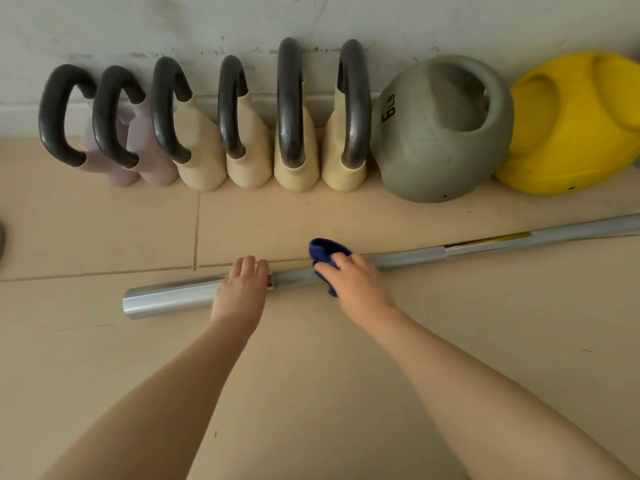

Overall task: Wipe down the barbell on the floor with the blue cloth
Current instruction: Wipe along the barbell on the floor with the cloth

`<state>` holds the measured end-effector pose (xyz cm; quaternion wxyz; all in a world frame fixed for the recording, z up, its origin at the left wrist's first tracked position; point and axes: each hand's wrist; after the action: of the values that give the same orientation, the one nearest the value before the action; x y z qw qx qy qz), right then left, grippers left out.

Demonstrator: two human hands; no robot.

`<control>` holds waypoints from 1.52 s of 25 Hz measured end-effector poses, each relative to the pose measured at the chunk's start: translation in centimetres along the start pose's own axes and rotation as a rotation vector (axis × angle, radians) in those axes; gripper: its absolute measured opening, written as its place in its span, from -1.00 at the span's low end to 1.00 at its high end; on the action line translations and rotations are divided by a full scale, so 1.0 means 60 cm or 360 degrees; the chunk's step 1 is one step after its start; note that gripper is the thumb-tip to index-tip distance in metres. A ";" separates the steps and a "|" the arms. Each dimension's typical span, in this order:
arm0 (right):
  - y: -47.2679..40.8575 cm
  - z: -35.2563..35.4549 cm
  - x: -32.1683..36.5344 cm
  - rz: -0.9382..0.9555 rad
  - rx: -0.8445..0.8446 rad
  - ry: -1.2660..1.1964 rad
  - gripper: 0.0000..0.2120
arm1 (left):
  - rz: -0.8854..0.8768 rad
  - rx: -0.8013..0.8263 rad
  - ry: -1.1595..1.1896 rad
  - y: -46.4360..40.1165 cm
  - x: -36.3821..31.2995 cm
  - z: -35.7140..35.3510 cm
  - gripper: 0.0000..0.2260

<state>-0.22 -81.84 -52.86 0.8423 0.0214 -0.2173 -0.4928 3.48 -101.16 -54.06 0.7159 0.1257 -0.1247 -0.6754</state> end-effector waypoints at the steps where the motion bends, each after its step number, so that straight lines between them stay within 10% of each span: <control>1: 0.006 0.002 -0.020 -0.0146 -0.0116 0.0091 -0.65 | -0.0009 -0.0012 0.0054 0.001 0.002 -0.003 -0.59; 4: 0.020 0.008 -0.030 -0.0717 -0.0169 0.0138 -0.63 | -0.0087 -0.0029 0.0006 0.001 0.004 -0.001 -0.57; 12: 0.027 0.013 -0.026 0.0122 0.0010 0.0154 -0.47 | -0.0132 0.0087 -0.0121 -0.016 -0.004 0.008 -0.57; 18: 0.094 0.053 -0.229 -0.0384 -0.0151 0.0387 -0.42 | -0.0045 0.0115 -0.0252 -0.020 -0.054 0.028 -0.46; 21: 0.104 0.107 -0.307 -0.0619 -0.0145 0.0347 -0.50 | -0.0214 0.0047 -0.0172 -0.031 -0.130 0.050 -0.43; 26: 0.154 0.207 -0.424 -0.0191 0.0198 0.0488 -0.61 | -0.0721 0.0004 -0.0017 -0.091 -0.369 0.087 -0.56; 32: 0.159 0.216 -0.546 -0.0482 0.0140 0.0342 -0.51 | -0.0534 0.0304 0.0071 -0.172 -0.627 0.098 -0.59; 38: 0.124 0.207 -0.570 -0.0025 0.0239 0.0194 -0.63 | -0.0355 0.0524 -0.0286 -0.190 -0.673 0.117 -0.71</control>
<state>-13.29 -47.10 -51.58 0.8462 0.1160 -0.2016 -0.4794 -11.94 -61.55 -51.78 0.5926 0.1931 -0.2819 -0.7295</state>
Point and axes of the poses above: each hand's wrist, its own y-axis away from the middle knuckle, its own z-axis out of the back of the hand, x = y × z, and after that the axes turned 5 degrees about -y, right-handed
